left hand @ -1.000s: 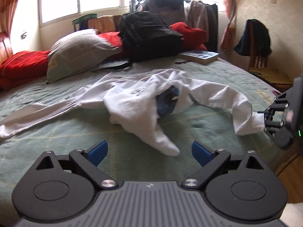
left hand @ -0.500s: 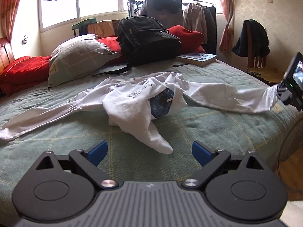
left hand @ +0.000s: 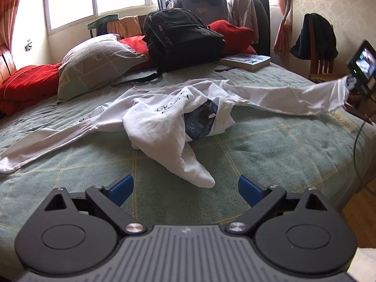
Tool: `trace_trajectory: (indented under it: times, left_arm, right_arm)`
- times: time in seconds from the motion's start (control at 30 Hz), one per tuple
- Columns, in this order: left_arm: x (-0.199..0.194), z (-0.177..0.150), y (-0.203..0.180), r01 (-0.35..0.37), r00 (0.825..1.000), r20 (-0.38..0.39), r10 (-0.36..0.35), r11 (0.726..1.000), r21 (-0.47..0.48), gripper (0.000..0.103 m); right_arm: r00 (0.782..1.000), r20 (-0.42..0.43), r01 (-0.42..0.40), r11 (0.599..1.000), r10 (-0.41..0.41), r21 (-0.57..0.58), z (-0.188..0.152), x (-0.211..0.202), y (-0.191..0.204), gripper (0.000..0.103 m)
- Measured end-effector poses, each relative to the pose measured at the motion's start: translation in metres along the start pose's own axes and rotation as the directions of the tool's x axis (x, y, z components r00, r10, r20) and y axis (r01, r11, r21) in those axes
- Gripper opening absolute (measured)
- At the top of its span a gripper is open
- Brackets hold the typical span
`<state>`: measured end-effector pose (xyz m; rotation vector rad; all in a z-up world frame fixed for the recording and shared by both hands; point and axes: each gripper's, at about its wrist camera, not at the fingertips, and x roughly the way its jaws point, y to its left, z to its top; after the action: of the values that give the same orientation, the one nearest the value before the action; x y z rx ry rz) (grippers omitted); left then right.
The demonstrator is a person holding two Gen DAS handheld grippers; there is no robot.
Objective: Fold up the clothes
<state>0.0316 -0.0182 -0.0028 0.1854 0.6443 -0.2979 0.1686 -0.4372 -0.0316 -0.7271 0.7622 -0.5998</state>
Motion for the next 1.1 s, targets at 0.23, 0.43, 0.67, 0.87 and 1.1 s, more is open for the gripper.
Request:
trace_trajectory:
  times: [0.23,0.43,0.67,0.87,1.1]
  left_arm:
    - [0.014,0.006,-0.004,-0.023,0.999,-0.037,0.023,1.0,0.006,0.096]
    - [0.025,0.01,-0.006,-0.036,0.997,-0.066,0.036,0.999,0.009,0.096]
    - [0.031,0.014,-0.007,-0.034,0.997,-0.073,0.035,0.999,0.011,0.096]
    - [0.032,0.015,-0.009,-0.017,0.997,-0.075,0.019,1.0,0.022,0.096]
    - [0.032,0.015,-0.006,-0.006,0.997,-0.07,0.007,1.0,0.007,0.096]
  right_arm:
    - [1.0,-0.016,0.016,1.0,-0.016,0.017,0.036,0.057,-0.013,0.004]
    - [0.998,-0.059,0.001,0.994,0.006,0.111,0.049,0.101,-0.035,0.004]
    - [0.985,-0.155,-0.062,0.99,0.082,0.13,0.037,0.131,-0.034,0.025]
    - [0.986,-0.163,-0.013,0.998,0.024,0.067,0.028,0.13,-0.036,0.053]
    - [0.983,-0.174,0.073,0.995,-0.06,0.068,0.028,0.129,-0.07,0.056]
